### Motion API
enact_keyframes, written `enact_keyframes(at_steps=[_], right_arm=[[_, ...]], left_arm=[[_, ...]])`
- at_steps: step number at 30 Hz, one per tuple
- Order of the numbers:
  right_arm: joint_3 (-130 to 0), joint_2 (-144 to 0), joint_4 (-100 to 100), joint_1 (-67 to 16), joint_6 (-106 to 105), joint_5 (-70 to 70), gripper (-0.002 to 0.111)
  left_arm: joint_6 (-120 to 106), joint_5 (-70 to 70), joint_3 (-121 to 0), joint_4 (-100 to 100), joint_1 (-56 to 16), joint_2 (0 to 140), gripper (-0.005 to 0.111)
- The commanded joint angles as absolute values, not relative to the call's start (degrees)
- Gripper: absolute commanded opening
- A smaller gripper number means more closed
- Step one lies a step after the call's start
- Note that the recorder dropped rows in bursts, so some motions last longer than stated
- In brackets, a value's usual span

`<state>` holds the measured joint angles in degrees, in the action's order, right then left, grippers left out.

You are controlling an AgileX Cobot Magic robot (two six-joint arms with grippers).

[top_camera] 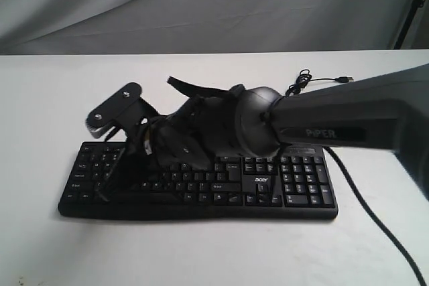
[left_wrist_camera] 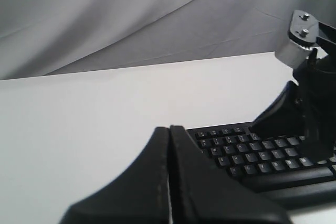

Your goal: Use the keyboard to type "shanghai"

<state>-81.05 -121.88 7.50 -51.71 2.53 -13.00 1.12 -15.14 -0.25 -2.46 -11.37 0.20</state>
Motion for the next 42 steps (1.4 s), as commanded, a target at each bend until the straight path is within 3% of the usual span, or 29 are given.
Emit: enact_keyframes(at_steps=[1,10,42], right_arm=[[-89.6,-126.4,7.4,-53.9,1.4,-16.1,0.000],[-100.7,-134.6,6.5,-54.9,0.4,-20.3,0.000],[-100.8,-138.1,2.3,-54.9,-2.2,-18.9,0.000]], left_arm=[[1.3,-14.9,0.0,-2.5,-11.6,0.0,0.000],[1.3,-14.9,0.0,-2.5,-11.6,0.0,0.000],[1.3,-14.9,0.0,-2.5,-11.6,0.0,0.000]])
